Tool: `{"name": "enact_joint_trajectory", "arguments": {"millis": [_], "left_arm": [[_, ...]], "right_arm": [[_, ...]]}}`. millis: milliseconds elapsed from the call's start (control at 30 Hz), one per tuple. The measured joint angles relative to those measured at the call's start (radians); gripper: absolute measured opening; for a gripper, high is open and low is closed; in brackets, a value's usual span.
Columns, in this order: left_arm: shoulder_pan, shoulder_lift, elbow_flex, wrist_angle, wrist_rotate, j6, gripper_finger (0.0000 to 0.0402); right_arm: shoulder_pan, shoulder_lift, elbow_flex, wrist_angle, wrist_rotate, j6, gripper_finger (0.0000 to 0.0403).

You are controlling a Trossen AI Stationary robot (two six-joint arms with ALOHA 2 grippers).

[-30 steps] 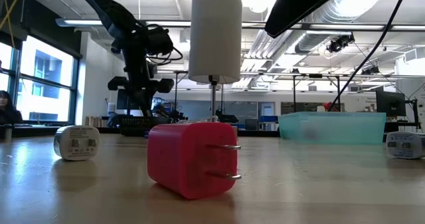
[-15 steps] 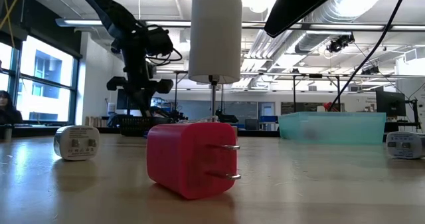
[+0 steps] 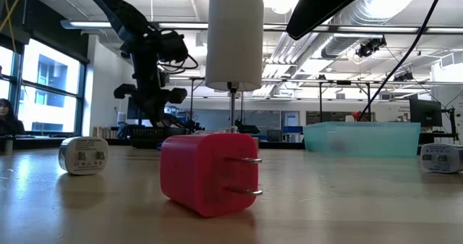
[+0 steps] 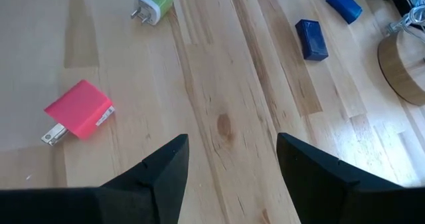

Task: Pick & Place Office items
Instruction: Put the left black digital clock into the black bin, then put the green white adapter into the green bin

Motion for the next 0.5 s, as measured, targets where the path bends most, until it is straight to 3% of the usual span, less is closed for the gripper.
{"name": "enact_joint_trajectory", "arguments": {"millis": [300,500], "left_arm": [[0.000,0.001,-0.001,-0.004,0.022,-0.001,0.0144],[-0.007,-0.004,-0.001,-0.005,0.022,0.012,0.0157]], "right_arm": [[0.000,0.000,0.000,0.005,0.000,0.000,0.0215],[0.000,0.000,0.000,0.004,0.000,0.000,0.0215]]}}
